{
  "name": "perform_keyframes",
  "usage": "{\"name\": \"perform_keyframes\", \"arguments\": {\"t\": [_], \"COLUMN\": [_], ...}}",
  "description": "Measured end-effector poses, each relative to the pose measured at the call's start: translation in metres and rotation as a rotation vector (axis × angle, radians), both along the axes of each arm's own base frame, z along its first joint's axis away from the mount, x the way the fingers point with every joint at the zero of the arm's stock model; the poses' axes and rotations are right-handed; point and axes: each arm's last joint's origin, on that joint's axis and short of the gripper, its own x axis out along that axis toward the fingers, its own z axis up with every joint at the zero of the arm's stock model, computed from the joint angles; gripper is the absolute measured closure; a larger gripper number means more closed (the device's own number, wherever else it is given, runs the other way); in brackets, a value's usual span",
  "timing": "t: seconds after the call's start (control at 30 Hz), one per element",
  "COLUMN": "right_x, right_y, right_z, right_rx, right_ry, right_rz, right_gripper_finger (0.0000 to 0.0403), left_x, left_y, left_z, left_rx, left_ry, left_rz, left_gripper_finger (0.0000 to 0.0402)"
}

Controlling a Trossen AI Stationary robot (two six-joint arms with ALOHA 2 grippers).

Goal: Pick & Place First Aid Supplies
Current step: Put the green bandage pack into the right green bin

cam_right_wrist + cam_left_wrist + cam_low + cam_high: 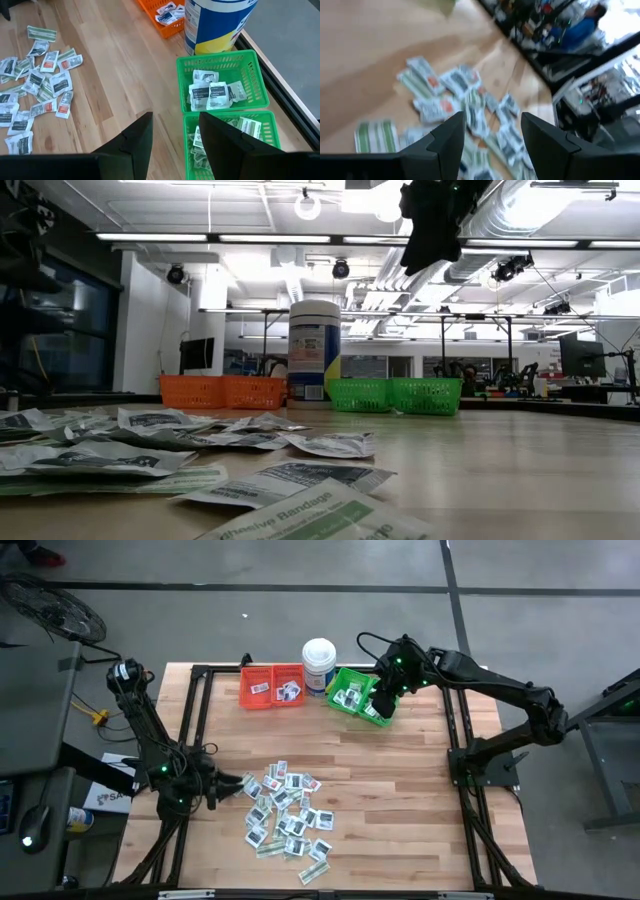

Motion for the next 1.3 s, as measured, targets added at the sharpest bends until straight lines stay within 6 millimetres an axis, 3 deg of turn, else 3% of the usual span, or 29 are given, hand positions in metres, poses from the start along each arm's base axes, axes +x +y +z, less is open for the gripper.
{"name": "perform_keyframes", "arguments": {"t": [0.27, 0.5, 0.73, 1.07, 1.3], "right_x": [0.0, 0.0, 0.0, 0.0, 0.0], "right_y": [0.0, 0.0, 0.0, 0.0, 0.0], "right_z": [0.0, 0.0, 0.0, 0.0, 0.0], "right_rx": [0.009, 0.01, 0.007, 0.035, 0.046], "right_ry": [-0.003, -0.003, -0.002, -0.011, -0.014], "right_rz": [-0.001, -0.001, 0.002, -0.03, -0.043], "right_gripper_finger": [0.0249, 0.0249, 0.0249, 0.0249, 0.0249], "left_x": [-0.004, -0.004, 0.003, 0.034, 0.043], "left_y": [-0.002, -0.012, -0.009, -0.001, -0.006], "left_z": [-0.011, 0.011, 0.029, 0.02, -0.002], "left_rx": [-0.051, 0.232, 0.476, 1.042, 1.186], "left_ry": [0.251, 0.371, 0.636, 0.887, 1.038], "left_rz": [-0.193, -0.447, -0.756, -1.035, -1.107], "left_gripper_finger": [0.0209, 0.0209, 0.0209, 0.0209, 0.0209]}}
